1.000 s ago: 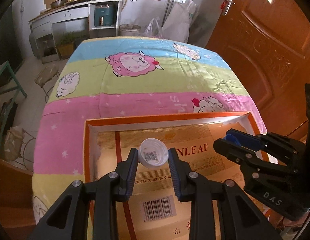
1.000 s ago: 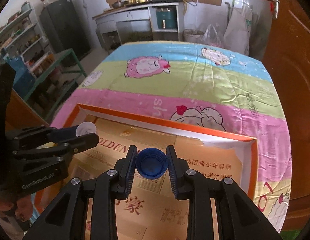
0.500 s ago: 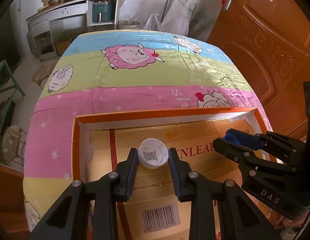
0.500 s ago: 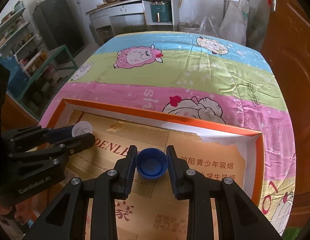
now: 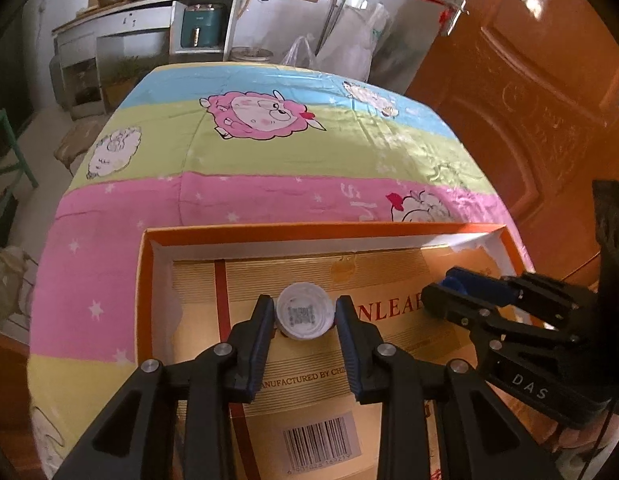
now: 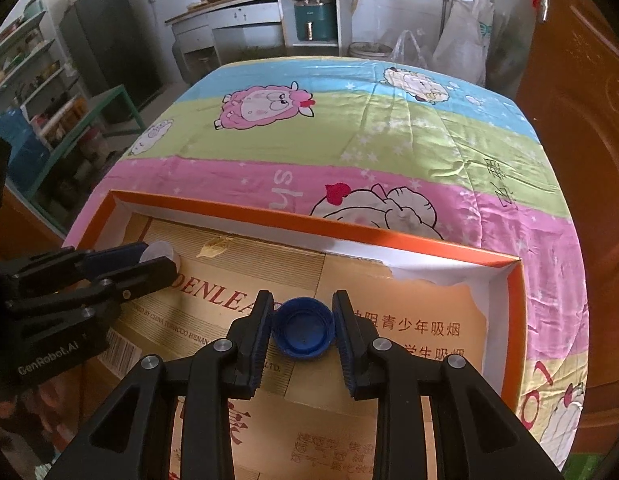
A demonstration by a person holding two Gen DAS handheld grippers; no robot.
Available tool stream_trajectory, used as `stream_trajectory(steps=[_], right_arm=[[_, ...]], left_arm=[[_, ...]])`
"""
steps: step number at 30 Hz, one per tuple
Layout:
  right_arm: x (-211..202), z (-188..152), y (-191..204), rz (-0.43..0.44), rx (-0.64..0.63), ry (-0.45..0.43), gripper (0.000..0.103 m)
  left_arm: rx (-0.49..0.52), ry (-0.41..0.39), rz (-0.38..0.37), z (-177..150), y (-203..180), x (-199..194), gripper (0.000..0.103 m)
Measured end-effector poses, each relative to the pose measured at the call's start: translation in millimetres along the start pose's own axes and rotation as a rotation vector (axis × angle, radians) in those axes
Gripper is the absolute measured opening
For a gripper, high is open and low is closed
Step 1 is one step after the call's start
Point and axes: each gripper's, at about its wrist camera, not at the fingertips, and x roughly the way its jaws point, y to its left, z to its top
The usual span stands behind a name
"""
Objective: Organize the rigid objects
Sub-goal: 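Open both grippers to drop the blue and white caps into the tray, then move both open grippers back toward the remaining caps on the quilt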
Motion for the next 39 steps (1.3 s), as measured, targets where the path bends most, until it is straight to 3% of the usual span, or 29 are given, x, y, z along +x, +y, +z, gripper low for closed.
stream_trajectory(steps=[4,9,20,26,39], right_arm=[[-11.0,-3.3,-6.8,0.03,0.034,-0.03,0.036],[-30.4,-6.2,-13.8,0.03,0.058,-0.07,0.042],[-67.5,-23.3,-11.5,0.03,0.078,-0.099,0.043],[-94.5,-38.0,-4.6,0.021,0.065,-0.14,0.043],[-129.0,-91.7,6.8,0.02,0.076,-0.175,0.043]], left_arm=[[-0.026,0.004,-0.029,2.9,4.6,-1.1,0.034],[-0.019,-0.011,-0.038,2.5,-1.9,-12.8,0.052],[-0.023,-0.116,-0.06,-4.3,-14.5,-73.0,0.052],[-0.037,-0.164,-0.123,-16.3,-19.8,-104.7,0.052],[0.02,-0.227,-0.102,-56.4,-39.6,-148.4,0.052]])
